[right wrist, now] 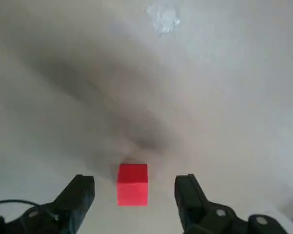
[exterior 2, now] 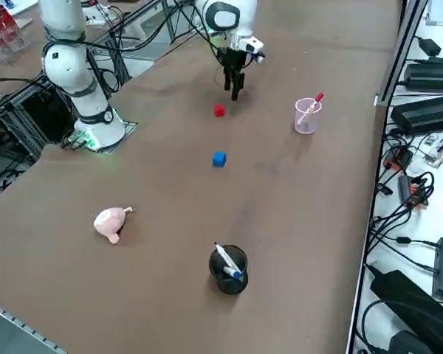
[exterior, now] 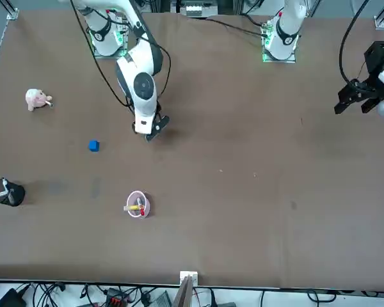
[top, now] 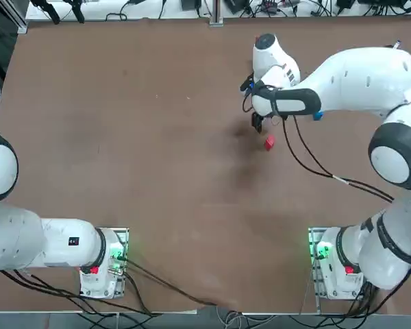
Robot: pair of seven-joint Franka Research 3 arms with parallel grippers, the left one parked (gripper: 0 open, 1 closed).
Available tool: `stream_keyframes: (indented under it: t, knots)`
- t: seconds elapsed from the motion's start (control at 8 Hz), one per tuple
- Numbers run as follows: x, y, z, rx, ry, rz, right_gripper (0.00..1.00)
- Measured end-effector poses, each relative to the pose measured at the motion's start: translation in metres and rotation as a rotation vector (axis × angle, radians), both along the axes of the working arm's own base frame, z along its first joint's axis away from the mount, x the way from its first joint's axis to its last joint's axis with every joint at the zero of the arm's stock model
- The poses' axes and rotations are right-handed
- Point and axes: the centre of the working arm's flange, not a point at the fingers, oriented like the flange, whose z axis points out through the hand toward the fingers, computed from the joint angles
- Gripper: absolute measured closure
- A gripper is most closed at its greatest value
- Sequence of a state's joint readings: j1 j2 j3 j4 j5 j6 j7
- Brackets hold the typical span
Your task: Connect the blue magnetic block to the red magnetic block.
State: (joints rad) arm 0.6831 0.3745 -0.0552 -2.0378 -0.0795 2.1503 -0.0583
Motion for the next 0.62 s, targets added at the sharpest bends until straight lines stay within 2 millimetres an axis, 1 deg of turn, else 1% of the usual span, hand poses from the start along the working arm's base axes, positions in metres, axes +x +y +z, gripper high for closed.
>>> stream_keyframes:
  t: [0.25,0.62]
  knots:
    - [-0.002,-0.008,-0.016,-0.021,0.029,0.006,0.0]
    - [-0.008,-0.013,-0.026,-0.046,0.062,0.008,0.0]
